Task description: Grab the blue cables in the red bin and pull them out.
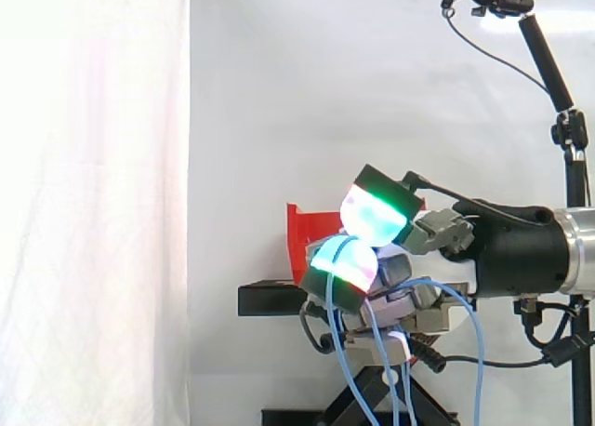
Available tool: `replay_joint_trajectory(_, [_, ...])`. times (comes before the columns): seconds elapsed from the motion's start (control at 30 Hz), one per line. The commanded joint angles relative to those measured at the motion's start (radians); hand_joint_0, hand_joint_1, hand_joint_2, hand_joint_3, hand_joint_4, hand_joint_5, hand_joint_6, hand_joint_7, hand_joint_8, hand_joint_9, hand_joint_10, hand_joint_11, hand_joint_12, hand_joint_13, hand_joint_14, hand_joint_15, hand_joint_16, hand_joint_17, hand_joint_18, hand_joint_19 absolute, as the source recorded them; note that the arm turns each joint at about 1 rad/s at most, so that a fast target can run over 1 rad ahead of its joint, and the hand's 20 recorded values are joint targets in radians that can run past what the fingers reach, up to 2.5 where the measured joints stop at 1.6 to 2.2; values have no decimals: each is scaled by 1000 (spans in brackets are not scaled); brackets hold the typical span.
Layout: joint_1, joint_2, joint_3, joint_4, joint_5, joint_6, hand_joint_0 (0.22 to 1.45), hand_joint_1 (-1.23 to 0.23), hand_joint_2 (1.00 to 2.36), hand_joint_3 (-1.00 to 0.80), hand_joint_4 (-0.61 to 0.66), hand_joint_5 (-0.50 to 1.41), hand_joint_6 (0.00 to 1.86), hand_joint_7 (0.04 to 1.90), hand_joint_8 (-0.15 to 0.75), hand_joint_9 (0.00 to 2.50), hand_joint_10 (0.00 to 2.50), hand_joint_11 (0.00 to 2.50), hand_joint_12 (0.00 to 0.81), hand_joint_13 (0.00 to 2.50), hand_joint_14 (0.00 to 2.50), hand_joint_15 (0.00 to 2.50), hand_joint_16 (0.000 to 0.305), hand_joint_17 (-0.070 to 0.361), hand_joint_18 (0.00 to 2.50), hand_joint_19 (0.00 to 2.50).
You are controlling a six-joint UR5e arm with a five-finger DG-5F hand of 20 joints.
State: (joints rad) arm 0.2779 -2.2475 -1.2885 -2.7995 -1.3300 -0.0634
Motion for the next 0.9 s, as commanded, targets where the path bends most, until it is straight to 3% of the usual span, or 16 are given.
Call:
replay_joint_trajectory(0.0, [0,0,0,0,0,1,926,-931,1012,-599,-6,624,1155,493,248,642,2500,1297,321,973,2165,1150,43,98,1005,1245])
replay_joint_trajectory(0.87, [0,0,0,0,0,0,913,-950,1013,-541,-6,700,1063,519,242,678,2500,1264,313,995,2047,1167,43,98,1000,1238])
